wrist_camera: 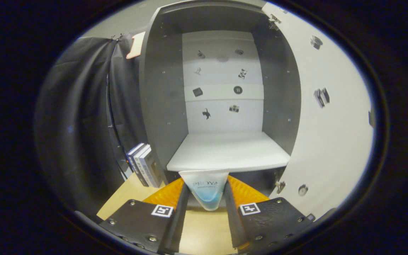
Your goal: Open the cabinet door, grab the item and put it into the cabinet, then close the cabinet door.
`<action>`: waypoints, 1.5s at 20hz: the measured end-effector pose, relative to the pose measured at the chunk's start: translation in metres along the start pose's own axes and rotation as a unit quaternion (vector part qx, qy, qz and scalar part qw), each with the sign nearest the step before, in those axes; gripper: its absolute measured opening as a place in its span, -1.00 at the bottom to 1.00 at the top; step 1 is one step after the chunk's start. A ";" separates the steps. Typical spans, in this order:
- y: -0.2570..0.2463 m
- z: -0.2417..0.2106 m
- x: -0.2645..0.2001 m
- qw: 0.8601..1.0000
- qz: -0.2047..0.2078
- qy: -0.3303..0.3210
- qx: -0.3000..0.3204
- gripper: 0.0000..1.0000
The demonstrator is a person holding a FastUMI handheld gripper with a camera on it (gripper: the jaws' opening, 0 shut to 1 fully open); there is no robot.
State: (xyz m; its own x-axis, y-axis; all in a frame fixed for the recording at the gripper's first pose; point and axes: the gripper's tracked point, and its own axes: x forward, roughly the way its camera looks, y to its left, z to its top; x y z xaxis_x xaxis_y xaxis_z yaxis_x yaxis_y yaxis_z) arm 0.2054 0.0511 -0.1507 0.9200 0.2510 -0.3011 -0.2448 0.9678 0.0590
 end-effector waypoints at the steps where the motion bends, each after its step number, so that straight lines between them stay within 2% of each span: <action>1: -0.004 0.013 0.007 1.000 0.000 -0.004 0.003 0.08; 7: -0.020 0.065 0.074 1.000 0.000 -0.013 0.022 0.07; 12: -0.043 0.062 0.128 0.999 -0.024 0.009 0.039 0.07; 17: -0.044 0.053 0.148 0.998 -0.025 0.024 0.043 0.07; 25: -0.045 0.043 0.151 0.998 -0.033 0.035 0.031 0.10; 27: -0.045 0.044 0.149 0.998 -0.035 0.034 0.031 0.16; 30: -0.046 0.053 0.136 0.998 -0.044 0.014 0.033 0.55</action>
State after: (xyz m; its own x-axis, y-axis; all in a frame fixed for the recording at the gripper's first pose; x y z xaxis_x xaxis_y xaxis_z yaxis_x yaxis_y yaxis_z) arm 0.3577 0.0417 -0.1435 0.9281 0.1651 -0.3337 -0.1420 0.9855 0.0925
